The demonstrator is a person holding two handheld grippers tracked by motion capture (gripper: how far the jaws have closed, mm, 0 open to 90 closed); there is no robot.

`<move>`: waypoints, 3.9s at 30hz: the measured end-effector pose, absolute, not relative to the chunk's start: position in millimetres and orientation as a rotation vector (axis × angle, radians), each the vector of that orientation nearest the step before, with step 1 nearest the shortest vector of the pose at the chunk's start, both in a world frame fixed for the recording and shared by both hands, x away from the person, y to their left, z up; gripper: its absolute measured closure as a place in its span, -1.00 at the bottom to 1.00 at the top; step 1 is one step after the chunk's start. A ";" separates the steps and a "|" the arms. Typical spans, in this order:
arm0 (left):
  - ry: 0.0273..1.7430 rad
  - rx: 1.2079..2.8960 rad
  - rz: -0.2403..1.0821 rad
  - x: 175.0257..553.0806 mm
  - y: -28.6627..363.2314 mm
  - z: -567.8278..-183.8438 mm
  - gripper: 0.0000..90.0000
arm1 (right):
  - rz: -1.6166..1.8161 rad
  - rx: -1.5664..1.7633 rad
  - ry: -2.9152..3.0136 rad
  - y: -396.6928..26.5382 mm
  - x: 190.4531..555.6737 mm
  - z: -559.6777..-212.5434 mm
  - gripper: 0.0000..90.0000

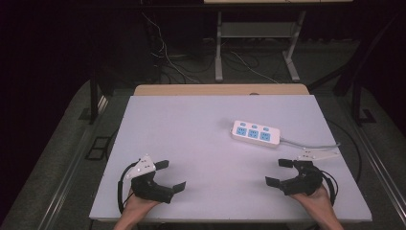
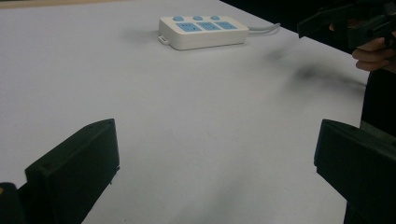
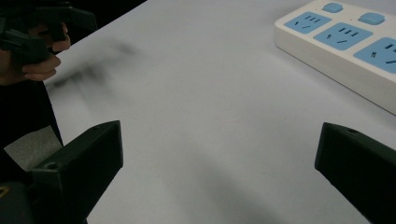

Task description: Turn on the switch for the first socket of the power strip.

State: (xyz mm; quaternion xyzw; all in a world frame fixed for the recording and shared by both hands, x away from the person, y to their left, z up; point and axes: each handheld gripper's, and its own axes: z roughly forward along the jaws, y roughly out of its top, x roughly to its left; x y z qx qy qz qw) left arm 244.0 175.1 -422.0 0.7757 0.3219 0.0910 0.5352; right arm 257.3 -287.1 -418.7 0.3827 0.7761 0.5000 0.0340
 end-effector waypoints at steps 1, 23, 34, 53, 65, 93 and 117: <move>0.764 1.851 0.215 243.8 174.8 -422.0 -1.00 | 1.536 1.174 2.387 -287.2 257.1 -418.6 -0.98; 0.763 1.854 0.213 243.7 174.8 -422.0 -1.00 | 1.525 1.191 2.408 -289.1 256.5 -418.5 -0.98; 0.767 1.850 0.215 243.7 176.6 -421.8 -1.00 | 1.514 1.208 2.430 -287.4 257.7 -417.2 -0.98; 0.767 1.866 0.198 244.6 175.5 -423.8 -1.00 | 1.472 1.211 2.488 -285.7 273.1 -404.1 -0.98; 0.770 1.866 0.196 244.8 176.2 -424.2 -1.00 | 1.458 1.190 2.513 -283.8 288.9 -393.7 -0.98; 0.775 1.861 0.202 244.2 177.6 -423.9 -1.00 | 1.407 1.149 2.568 -280.4 315.2 -372.7 -0.98; 0.775 1.861 0.203 244.1 178.5 -423.8 -1.00 | 1.354 1.168 2.584 -290.3 347.9 -357.1 -0.98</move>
